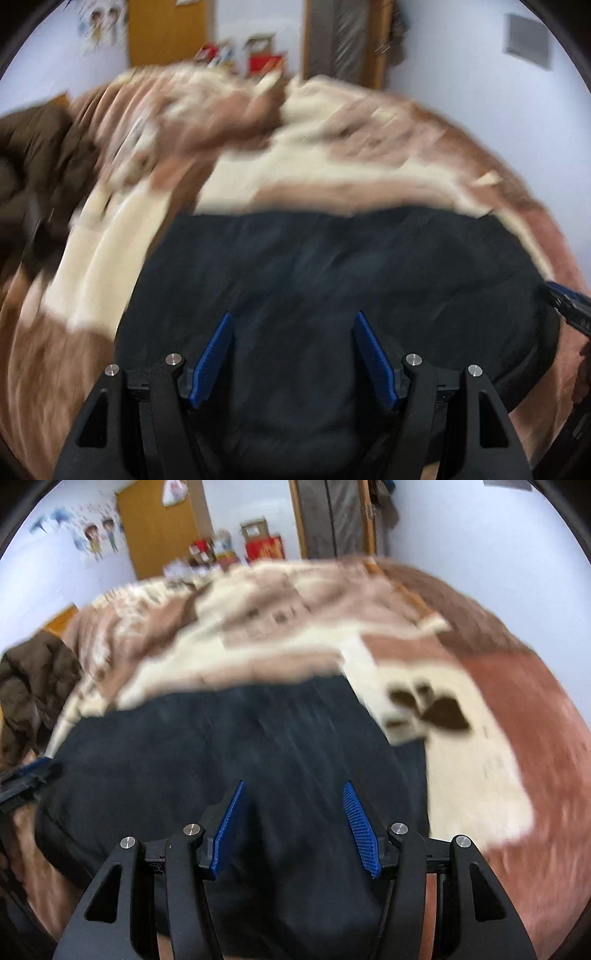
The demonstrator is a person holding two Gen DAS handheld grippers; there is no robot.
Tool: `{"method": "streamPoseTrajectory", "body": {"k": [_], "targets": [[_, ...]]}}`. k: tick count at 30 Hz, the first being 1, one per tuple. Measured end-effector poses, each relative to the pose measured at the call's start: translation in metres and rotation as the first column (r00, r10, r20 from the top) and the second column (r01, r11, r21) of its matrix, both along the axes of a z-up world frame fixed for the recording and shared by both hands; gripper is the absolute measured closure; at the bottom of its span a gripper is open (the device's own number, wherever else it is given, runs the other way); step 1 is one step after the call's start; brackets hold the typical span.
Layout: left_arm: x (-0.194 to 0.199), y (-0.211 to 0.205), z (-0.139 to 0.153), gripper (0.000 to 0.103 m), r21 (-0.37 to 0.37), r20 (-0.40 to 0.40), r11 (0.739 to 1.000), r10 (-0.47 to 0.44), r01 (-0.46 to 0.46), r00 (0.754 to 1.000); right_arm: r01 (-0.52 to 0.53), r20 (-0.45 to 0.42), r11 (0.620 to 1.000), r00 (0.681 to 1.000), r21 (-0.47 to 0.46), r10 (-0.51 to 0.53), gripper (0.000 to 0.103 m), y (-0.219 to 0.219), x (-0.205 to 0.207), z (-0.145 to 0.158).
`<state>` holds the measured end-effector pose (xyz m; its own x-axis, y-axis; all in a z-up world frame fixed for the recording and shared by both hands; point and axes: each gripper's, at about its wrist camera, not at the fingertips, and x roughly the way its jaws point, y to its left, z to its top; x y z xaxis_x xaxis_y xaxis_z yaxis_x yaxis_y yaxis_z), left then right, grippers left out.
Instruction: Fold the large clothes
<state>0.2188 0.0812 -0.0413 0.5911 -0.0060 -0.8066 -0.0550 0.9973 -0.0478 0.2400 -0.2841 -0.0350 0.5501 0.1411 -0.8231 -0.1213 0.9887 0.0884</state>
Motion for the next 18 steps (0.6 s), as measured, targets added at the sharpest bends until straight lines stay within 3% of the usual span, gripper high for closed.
{"method": "streamPoseTrajectory", "body": {"k": [2,4,11,18], "targets": [[-0.006,0.012,-0.020,0.032,-0.023,-0.075,0.999,0.029,-0.031,0.997,-0.007,-0.026,1.000,1.000,0.018,0.007,0.048,-0.006,-0.003,-0.012],[-0.014,0.020,-0.019,0.033,-0.034,-0.092,0.996,0.075,-0.078,0.993,0.011,-0.017,1.000,1.000,0.028,-0.010,0.049,-0.008,-0.010,0.001],[-0.041,0.008,0.018,0.033,-0.015,0.014,1.000,0.028,-0.027,1.000,0.003,0.058,0.996,0.998,0.090,-0.009,0.049,-0.015,-0.039,0.032],[-0.039,0.026,-0.001,0.033,-0.058,0.013,0.997,0.052,-0.051,0.999,0.042,-0.010,0.999,0.999,0.029,-0.041,0.049,-0.024,-0.036,0.009]]}}
